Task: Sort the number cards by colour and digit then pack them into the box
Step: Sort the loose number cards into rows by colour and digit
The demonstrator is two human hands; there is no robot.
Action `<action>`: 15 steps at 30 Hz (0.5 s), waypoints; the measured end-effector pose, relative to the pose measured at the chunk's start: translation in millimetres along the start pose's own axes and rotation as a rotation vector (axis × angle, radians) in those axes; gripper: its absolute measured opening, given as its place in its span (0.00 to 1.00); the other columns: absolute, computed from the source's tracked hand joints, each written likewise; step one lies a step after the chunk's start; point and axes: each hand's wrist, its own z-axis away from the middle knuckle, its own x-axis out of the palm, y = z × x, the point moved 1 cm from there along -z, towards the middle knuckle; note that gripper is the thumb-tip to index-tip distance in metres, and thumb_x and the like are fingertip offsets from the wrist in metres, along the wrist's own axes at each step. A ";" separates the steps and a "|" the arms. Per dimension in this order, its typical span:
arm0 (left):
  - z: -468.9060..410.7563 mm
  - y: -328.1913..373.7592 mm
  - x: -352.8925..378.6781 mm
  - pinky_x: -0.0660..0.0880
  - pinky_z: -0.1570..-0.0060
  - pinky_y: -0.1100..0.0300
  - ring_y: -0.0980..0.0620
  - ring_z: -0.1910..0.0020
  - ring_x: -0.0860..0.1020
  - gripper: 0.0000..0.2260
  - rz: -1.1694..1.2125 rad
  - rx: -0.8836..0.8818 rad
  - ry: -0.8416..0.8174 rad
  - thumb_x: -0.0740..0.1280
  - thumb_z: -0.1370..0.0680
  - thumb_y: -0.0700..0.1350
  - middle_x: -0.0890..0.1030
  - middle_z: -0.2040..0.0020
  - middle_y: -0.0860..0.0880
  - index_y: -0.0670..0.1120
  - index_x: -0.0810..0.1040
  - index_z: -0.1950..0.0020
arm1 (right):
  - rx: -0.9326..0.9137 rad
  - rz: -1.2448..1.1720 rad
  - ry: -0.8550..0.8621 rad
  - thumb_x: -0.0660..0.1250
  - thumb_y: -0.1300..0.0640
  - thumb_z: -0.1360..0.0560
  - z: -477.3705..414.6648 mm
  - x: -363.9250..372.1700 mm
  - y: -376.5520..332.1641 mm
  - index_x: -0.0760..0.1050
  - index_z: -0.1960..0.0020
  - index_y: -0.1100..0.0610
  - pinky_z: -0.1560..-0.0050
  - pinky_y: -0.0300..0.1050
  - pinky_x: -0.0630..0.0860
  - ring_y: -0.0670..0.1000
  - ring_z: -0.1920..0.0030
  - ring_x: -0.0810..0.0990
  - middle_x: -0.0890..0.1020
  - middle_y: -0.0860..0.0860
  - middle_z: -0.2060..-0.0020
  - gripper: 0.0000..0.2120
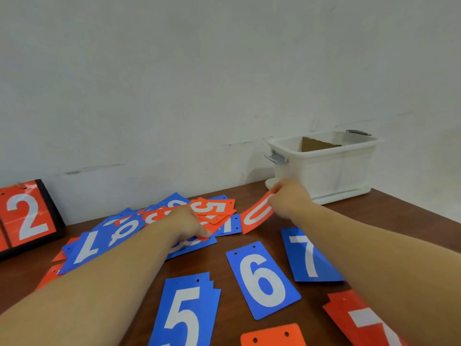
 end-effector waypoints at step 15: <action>33.4 -16.9 -26.5 0.77 0.61 0.50 0.43 0.63 0.79 0.03 0.738 -0.048 0.300 0.72 0.29 0.37 0.84 0.59 0.39 0.42 0.83 0.56 | -0.061 -0.403 0.253 0.62 0.61 0.22 47.7 -40.5 -7.8 0.79 0.42 0.52 0.42 0.50 0.78 0.52 0.49 0.80 0.80 0.48 0.53 0.12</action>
